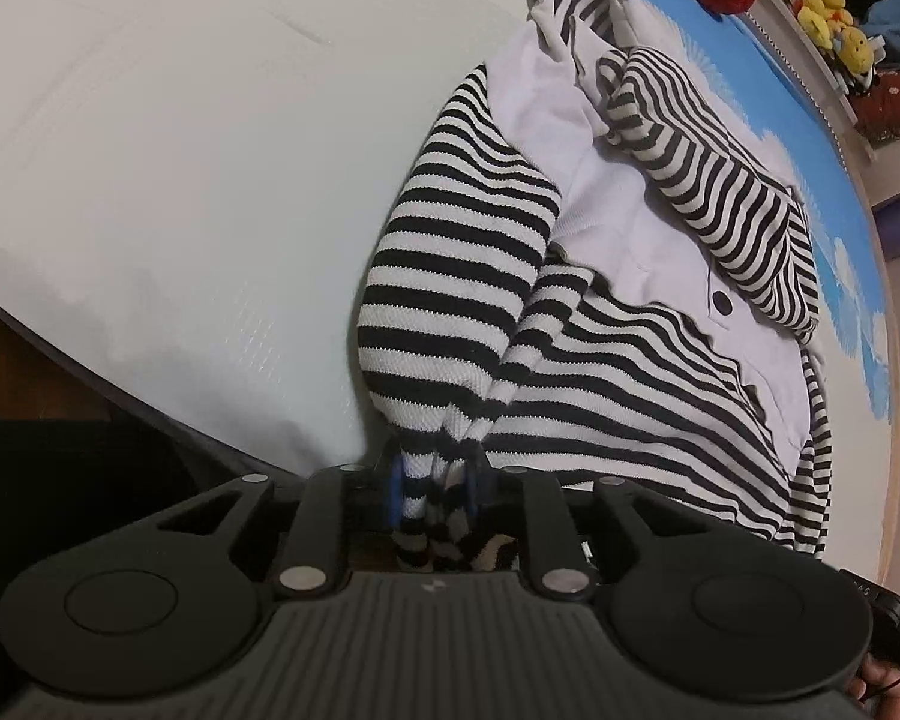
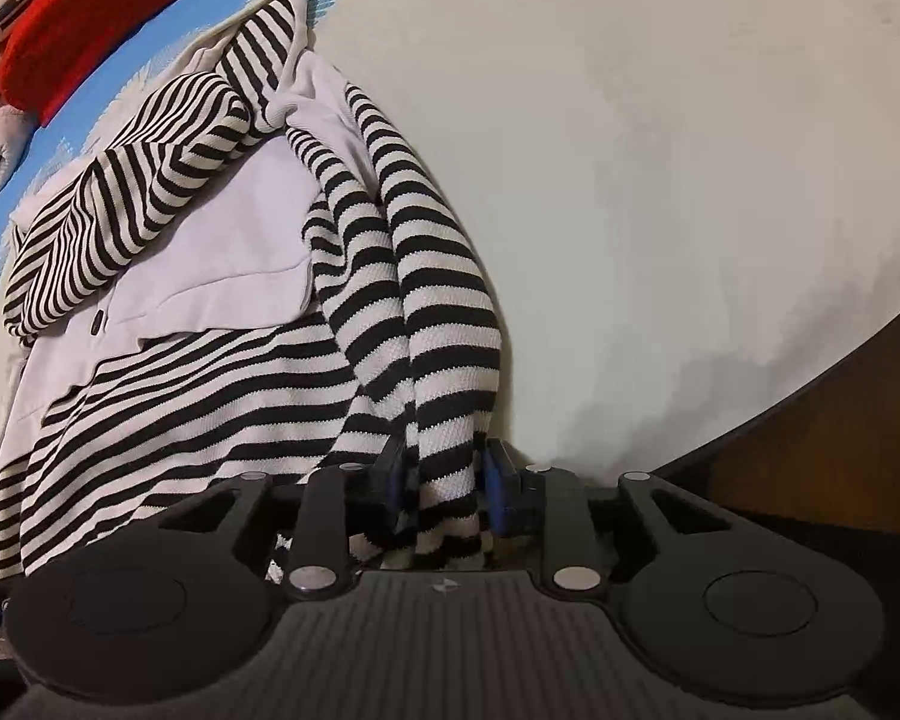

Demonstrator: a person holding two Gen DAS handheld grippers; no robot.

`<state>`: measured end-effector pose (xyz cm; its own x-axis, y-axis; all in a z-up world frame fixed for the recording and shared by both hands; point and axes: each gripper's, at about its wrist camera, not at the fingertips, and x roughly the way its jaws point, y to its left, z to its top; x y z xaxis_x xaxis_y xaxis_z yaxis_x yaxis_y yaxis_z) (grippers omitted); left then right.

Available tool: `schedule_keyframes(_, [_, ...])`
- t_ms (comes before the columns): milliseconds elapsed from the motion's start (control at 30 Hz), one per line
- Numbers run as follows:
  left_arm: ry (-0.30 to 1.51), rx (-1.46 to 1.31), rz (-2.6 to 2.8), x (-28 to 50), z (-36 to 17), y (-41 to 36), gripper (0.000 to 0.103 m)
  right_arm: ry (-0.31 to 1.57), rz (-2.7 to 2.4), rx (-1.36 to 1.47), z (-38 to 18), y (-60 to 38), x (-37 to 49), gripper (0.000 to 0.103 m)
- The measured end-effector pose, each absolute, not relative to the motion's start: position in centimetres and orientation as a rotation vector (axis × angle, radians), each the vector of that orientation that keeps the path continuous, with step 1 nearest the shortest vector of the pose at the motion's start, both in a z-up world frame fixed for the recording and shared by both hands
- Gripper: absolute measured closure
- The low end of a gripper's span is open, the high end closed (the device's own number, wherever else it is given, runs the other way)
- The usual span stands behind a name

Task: Fold small clothes
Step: 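Lift the held striped edge with both tools and fold it across the body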

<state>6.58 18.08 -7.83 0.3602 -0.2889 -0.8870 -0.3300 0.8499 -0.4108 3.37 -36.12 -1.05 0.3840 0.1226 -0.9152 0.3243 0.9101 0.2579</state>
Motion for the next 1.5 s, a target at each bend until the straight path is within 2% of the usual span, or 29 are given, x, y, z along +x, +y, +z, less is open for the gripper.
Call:
schedule_keyframes(367, [1.224,-0.570,0.024,6.7,-8.0,17.8,0.084,1.170,-0.117,0.400,-1.0,-35.8,3.3,0.086])
schedule_keyframes(433, [1.214,-0.555,0.016,6.6,-7.8,17.6,0.092,1.158,-0.110,0.396,-0.8,-35.7,3.2,0.092])
schedule_keyframes(567, [1.157,-0.503,-0.022,6.4,-6.0,17.1,0.094,1.090,-0.090,0.422,0.6,-36.0,2.8,0.095])
schedule_keyframes(867, [0.980,-0.385,-0.205,3.3,5.0,17.6,0.095,0.880,0.080,0.524,10.7,-38.5,-1.3,0.096])
schedule_keyframes(1000, [0.936,-0.457,-0.310,1.0,9.5,19.5,0.095,0.798,0.182,0.560,15.9,-39.8,-4.7,0.096])
schedule_keyframes(1100, [0.942,-0.538,-0.341,3.0,10.3,20.4,0.095,0.775,0.206,0.580,17.6,-40.5,-4.2,0.096])
schedule_keyframes(1200, [0.967,-0.553,-0.296,9.3,8.7,20.3,0.094,0.786,0.200,0.578,16.9,-40.3,0.9,0.096])
schedule_keyframes(1300, [0.985,-0.653,-0.218,18.3,5.7,21.5,0.089,0.800,0.152,0.592,14.1,-39.4,10.3,0.094])
schedule_keyframes(1367, [0.966,-0.695,-0.140,22.7,4.4,22.6,0.084,0.782,0.065,0.601,12.1,-39.6,15.4,0.087])
schedule_keyframes(1433, [0.892,-0.637,-0.093,24.7,4.0,23.4,0.069,0.758,-0.006,0.543,10.9,-39.9,18.5,0.084])
schedule_keyframes(1500, [0.840,-0.545,-0.098,24.7,3.3,23.2,0.058,0.733,-0.017,0.496,9.8,-40.3,19.3,0.073])
